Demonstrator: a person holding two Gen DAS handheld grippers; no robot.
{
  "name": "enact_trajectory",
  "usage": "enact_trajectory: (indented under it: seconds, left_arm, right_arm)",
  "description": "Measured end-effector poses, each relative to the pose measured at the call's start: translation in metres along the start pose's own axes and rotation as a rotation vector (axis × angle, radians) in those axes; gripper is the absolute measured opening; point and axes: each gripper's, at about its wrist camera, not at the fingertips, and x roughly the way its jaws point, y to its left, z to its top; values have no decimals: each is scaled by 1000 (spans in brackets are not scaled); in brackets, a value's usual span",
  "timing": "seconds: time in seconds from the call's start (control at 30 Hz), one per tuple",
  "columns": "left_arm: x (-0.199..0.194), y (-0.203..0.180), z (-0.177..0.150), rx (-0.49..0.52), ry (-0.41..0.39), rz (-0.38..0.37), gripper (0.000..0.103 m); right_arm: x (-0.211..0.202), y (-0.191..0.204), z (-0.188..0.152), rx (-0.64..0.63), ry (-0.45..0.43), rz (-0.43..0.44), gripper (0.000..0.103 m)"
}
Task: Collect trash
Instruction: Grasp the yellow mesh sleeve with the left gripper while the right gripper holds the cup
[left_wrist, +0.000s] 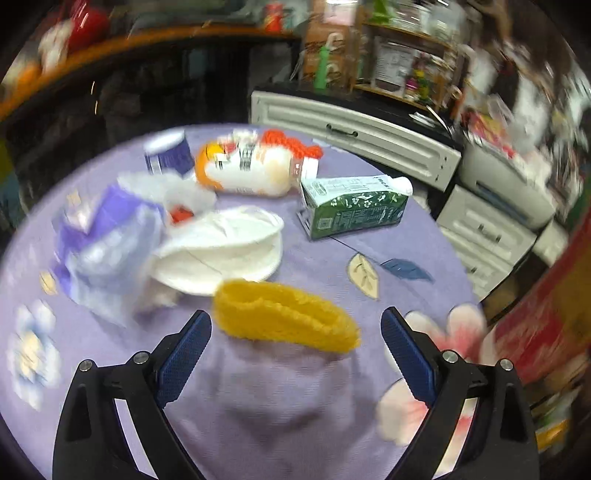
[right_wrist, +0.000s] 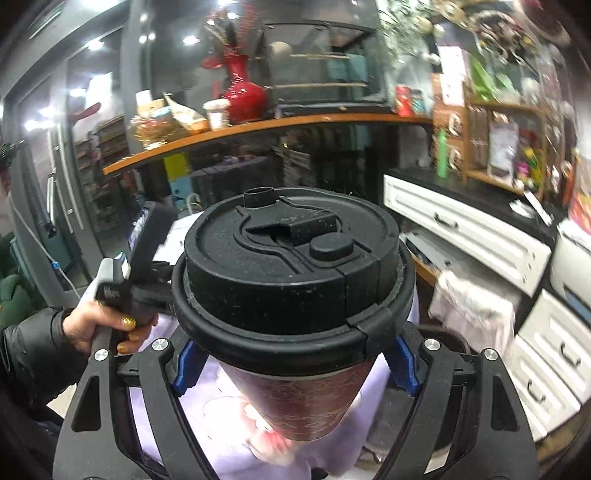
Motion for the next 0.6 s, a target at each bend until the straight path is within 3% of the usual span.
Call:
enact_trajectory:
  seconds: [0.1, 0.13, 0.2, 0.27, 0.33, 0.5, 0.6]
  left_arm:
    - [6, 3, -3, -85, 6, 41, 82]
    - [9, 3, -2, -101, 6, 56, 70]
    - [11, 5, -5, -138, 0, 80, 57]
    - [9, 6, -7, -154, -6, 85, 35]
    - [6, 7, -10, -168, -10, 81, 19]
    - [-12, -1, -18, -157, -56, 80, 14]
    - [-26, -12, -23, -138, -92, 43, 13]
  right_arm:
    - [0, -15, -14, 43, 15, -10, 79]
    - [0, -19, -18, 55, 18, -13, 80]
    - [-2, -23, -21, 67, 8, -5, 80]
    - [-6, -22, -23, 60, 2, -18, 80]
    - [-11, -21, -24, 47, -11, -28, 80]
    - [-18, -24, -29, 47, -40, -38, 80]
    - [-22, -32, -33, 70, -52, -51, 80]
